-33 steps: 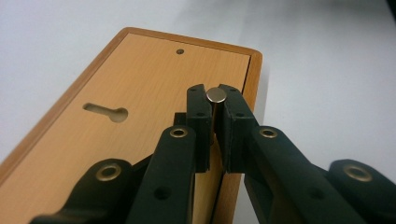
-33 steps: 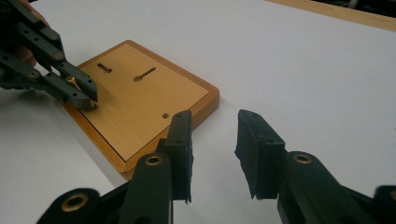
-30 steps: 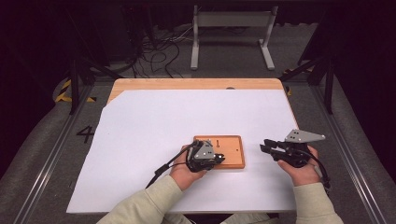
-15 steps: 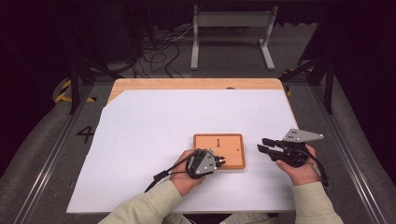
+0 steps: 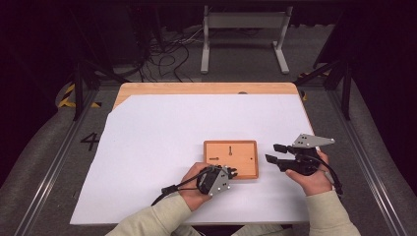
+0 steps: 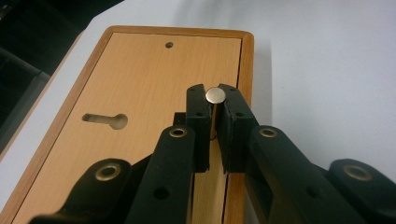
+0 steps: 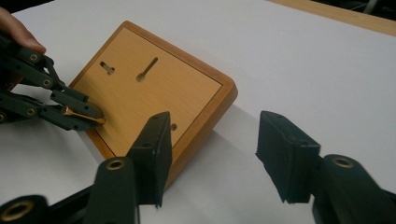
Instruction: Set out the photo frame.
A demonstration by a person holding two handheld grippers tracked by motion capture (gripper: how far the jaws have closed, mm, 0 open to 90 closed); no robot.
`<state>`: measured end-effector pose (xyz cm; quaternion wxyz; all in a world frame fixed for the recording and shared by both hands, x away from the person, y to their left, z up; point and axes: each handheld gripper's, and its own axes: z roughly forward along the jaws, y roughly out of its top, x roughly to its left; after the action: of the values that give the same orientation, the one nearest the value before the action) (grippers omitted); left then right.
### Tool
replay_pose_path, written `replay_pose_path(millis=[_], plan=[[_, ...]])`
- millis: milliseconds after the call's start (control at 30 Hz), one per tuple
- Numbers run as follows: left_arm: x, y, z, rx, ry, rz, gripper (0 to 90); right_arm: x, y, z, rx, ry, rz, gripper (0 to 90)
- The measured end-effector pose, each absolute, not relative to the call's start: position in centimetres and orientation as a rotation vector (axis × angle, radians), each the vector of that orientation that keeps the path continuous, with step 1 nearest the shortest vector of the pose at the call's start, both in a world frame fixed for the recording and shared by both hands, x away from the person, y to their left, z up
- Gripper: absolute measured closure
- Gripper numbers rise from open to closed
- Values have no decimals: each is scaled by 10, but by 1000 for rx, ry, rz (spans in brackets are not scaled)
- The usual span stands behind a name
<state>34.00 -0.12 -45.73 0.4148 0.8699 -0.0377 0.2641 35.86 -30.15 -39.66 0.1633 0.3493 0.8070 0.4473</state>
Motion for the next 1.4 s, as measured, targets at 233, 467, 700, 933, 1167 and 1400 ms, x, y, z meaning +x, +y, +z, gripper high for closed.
replay_pose_path(millis=[233,467,700,933,1167,1400], plan=[[341,-1,-457,2183,-86,654,838,369,-291,-396,1099,2356,1277,318],[340,-1,-458,2182,-84,658,839,398,-269,-402,1170,2487,1203,246],[339,-1,-458,2183,-79,664,839,418,-252,-411,1196,2550,1172,241],[339,-1,-458,2184,-80,664,838,432,-250,-423,1264,2611,1187,224],[339,-1,-458,2185,-80,669,839,436,-245,-431,1278,2673,1230,242],[340,0,-458,2182,-48,627,836,436,-247,-430,1286,2679,1231,272]])
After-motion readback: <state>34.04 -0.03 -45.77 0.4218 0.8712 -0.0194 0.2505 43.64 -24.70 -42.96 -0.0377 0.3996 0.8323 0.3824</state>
